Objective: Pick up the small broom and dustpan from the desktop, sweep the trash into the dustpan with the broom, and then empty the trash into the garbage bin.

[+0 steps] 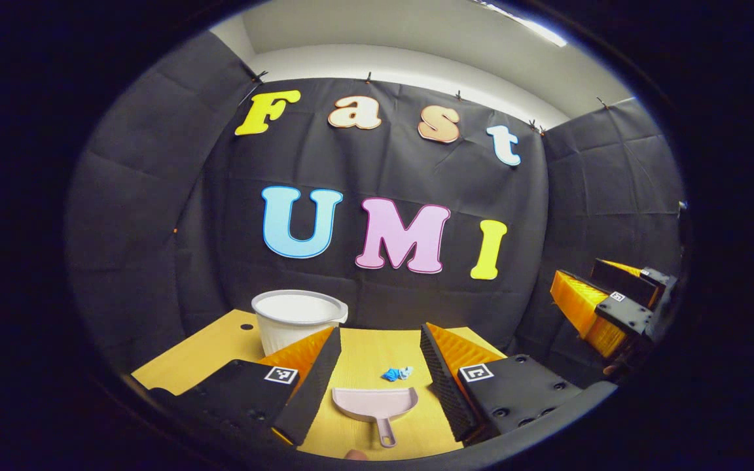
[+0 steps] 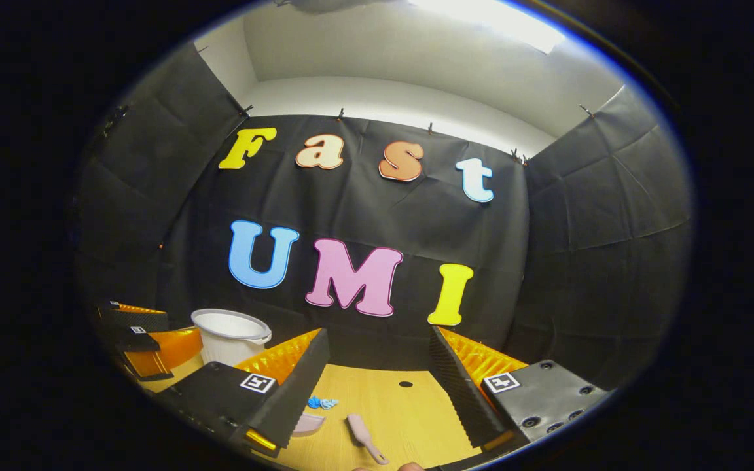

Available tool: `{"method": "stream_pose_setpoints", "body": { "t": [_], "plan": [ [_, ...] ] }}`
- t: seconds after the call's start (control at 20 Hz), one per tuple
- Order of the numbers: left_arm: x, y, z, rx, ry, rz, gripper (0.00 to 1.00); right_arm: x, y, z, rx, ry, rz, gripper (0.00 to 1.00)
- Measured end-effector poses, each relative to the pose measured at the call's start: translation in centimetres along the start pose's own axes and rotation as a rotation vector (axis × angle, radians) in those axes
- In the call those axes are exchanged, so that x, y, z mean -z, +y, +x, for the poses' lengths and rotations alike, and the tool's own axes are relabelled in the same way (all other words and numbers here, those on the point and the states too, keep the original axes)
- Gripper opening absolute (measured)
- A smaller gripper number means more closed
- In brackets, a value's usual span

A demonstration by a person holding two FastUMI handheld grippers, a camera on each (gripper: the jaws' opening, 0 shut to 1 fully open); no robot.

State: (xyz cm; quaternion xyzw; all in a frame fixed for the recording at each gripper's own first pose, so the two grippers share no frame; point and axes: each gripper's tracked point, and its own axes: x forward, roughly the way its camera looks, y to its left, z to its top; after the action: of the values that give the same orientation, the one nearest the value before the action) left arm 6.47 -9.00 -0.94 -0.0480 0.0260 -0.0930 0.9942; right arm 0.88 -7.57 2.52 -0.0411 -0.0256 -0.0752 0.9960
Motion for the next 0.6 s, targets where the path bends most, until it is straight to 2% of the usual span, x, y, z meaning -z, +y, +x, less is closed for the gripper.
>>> {"method": "stream_pose_setpoints", "body": {
  "t": [0.1,0.2,0.4,0.45,0.6],
  "plan": [
    [0.5,-0.7,1.1,0.005,0.014,0.003,0.72,1.0,-1.0,1.0,0.004,0.020,0.012,0.99],
    [1.3,-0.3,2.2,-0.023,0.042,0.042,0.72,2.1,-1.6,2.2,0.001,0.041,0.027,0.99],
    [1.2,-1.2,3.8,-0.014,0.050,0.065,0.72,4.8,-3.9,5.2,0.051,0.097,-0.038,0.96],
    [1.8,-1.6,4.6,-0.004,0.068,0.065,0.72,5.2,-3.8,5.6,0.034,0.106,-0.032,0.99],
    [5.9,-1.7,6.6,-0.018,0.189,0.063,0.72,6.5,-4.6,7.4,0.027,0.111,-0.037,0.96]
  ]
}}
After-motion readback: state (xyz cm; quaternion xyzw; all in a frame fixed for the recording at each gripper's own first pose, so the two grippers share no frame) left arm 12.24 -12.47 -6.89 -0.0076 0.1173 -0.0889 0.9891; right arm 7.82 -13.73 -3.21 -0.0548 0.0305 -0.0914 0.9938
